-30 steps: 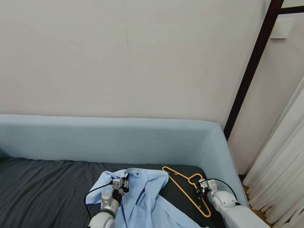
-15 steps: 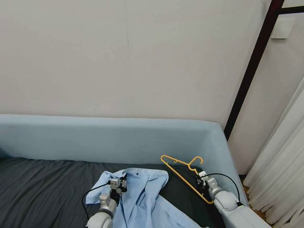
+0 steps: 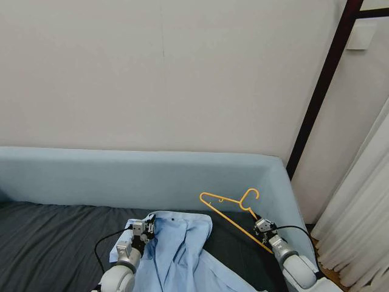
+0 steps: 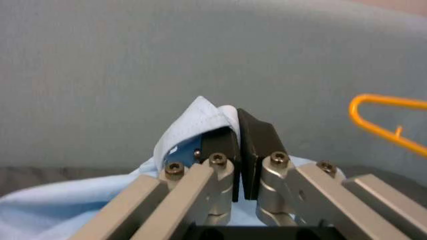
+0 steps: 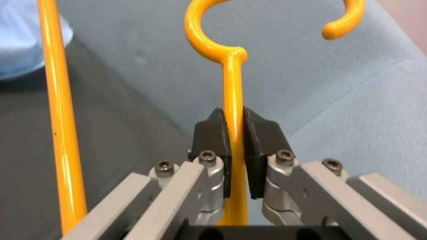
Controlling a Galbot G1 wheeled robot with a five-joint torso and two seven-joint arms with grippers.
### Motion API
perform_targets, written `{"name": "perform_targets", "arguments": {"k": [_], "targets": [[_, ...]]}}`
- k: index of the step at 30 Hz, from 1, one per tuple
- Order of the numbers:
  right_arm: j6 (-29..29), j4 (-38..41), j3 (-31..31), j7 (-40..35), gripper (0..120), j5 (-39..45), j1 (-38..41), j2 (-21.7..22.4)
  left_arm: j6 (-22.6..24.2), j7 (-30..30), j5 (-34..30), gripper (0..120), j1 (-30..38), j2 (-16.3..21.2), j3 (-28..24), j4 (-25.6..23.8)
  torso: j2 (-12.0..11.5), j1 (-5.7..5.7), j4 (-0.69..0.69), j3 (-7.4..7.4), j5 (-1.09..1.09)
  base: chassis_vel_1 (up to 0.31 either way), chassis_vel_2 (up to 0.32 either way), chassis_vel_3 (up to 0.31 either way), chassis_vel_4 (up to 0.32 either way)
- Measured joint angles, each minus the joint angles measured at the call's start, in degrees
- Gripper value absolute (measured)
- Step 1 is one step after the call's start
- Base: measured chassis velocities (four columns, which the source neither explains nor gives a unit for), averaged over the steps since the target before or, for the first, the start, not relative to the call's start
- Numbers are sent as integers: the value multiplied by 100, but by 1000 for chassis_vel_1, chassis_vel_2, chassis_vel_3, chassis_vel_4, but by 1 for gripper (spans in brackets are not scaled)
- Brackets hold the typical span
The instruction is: Pick up the clothes from the sofa and hang them on the clothes hanger.
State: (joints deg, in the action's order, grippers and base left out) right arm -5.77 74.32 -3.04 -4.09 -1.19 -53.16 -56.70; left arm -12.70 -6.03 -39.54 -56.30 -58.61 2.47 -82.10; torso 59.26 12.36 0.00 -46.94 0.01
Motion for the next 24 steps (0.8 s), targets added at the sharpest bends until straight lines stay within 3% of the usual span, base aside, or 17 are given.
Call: {"name": "perform_targets", "arguments": {"k": [15,24], "targets": [[-270,151,-4,64,5,-552,-368,-91,141,-4,-361,0,65,706,-76,-642,0,0,0,0,0,0,0,0,0],[-381,451,201,77,5,-649,-373,-49,156,4,-385,0,136,856,-253,-697,0,0,-1,0,-2,0,0,0,0]]}}
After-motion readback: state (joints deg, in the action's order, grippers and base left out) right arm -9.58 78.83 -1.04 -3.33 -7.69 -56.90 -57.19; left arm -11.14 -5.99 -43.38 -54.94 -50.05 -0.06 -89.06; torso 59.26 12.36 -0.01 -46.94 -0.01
